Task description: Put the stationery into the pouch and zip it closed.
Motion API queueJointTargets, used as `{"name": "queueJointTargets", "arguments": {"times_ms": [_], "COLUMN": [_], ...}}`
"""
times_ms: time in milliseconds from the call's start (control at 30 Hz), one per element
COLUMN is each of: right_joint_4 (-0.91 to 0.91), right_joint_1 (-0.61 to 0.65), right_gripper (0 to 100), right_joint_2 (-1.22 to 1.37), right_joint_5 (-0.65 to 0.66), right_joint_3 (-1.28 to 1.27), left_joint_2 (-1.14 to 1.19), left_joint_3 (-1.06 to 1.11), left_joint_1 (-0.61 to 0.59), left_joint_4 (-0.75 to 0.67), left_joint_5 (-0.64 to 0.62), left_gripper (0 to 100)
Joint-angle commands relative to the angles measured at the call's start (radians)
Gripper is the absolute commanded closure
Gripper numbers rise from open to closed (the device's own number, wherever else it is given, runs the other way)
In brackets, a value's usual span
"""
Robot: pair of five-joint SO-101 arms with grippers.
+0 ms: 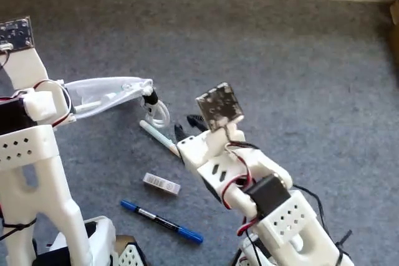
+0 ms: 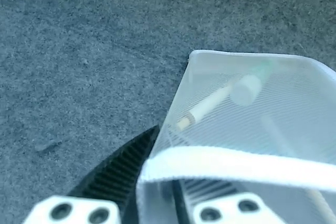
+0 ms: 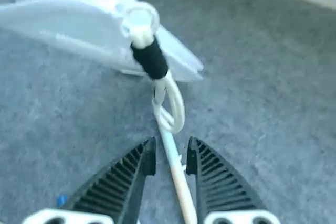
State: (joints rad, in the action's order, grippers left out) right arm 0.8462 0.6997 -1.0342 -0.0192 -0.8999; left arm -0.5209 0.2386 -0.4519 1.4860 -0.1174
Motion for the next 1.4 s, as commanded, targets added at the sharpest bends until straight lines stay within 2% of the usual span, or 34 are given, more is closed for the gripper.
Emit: {"name": "queueJointTargets", "arguments": {"times_ms": [0,300,433,833,1000,1233,1367], "right_joint_4": [0.105,0.142,0.139,0.14,0.14,0.14,0.14], "right_joint_1": [0.097,0.278,0.323,0.377,0.372,0.372,0.372], "right_gripper": [91.0,90.5,82.0,80.0,80.0,80.0,80.0], "right_joint_2": [0.113,0.387,0.493,0.75,0.878,1.013,1.066], "right_joint_5": [-0.008,-0.008,-0.009,-0.006,0.066,0.074,0.164], "right_joint_3": [0.122,0.14,0.165,0.315,0.384,0.463,0.481], "left_joint_2": [-0.002,-0.002,-0.002,-0.002,-0.002,-0.002,-0.002], "left_joint_3": [-0.028,-0.028,-0.028,-0.027,-0.027,-0.01,-0.008], "left_joint_1": [-0.028,-0.028,-0.028,-0.028,-0.028,-0.028,-0.028], "left_joint_4": [-0.031,-0.031,-0.031,-0.031,-0.028,-0.031,-0.032], "left_joint_5": [-0.009,-0.009,-0.009,-0.009,-0.009,-0.009,-0.008], "left_gripper": [99,99,99,99,99,99,99]}}
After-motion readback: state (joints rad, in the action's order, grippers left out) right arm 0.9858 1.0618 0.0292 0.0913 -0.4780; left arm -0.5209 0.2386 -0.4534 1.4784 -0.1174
